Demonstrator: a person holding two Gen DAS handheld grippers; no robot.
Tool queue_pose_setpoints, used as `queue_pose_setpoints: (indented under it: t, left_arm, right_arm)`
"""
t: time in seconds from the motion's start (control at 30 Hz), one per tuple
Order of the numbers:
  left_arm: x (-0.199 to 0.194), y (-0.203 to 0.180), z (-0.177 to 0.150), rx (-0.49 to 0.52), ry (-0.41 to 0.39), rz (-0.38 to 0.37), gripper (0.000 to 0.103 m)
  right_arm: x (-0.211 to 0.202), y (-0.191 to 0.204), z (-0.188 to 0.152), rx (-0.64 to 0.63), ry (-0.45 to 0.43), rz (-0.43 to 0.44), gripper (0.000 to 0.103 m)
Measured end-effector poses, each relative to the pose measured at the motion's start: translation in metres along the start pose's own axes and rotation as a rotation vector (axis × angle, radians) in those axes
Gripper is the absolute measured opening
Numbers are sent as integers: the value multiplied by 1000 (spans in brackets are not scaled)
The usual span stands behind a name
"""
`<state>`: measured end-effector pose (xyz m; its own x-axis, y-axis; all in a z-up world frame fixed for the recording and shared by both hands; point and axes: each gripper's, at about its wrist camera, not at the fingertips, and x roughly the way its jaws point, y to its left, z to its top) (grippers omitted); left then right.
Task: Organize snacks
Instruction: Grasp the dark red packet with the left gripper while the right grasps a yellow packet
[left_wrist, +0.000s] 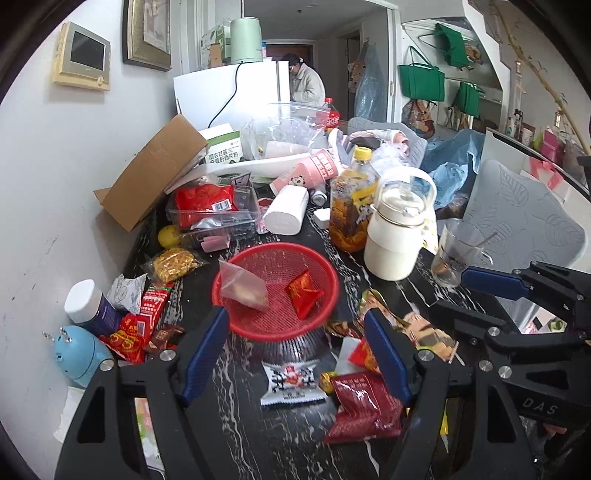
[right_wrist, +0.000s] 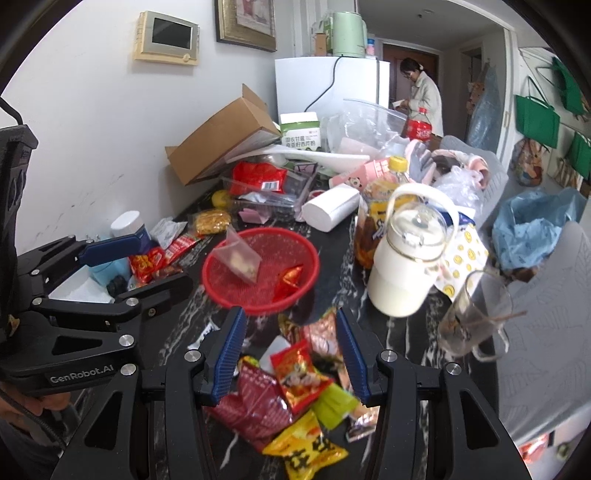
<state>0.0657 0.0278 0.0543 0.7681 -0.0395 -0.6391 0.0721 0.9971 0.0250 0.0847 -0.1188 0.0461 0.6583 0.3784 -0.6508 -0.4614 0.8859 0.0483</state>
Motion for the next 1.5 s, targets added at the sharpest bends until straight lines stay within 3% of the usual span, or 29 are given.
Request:
queue_pose_setpoints:
  t: [0.63, 0.8, 1.0, 1.27, 1.5]
  left_arm:
    - [-17, -31, -60, 41, 69, -109, 75]
    - [-12, -35, -74, 44, 100, -136, 75]
    - [1, -30, -90, 19, 133, -155, 75]
    - [28, -20, -104, -19, 192, -148, 75]
    - [42, -9, -105, -46, 204, -129, 75]
  right_arm:
    - [-25, 0, -81, 85, 79, -69, 54]
    - [-22, -5, -99, 127, 115, -73, 67]
    - [-12, -16, -115, 206, 157, -67, 76]
    - [24, -29, -126, 295, 249, -16, 76]
    - [56, -32, -121, 286, 306, 14, 76]
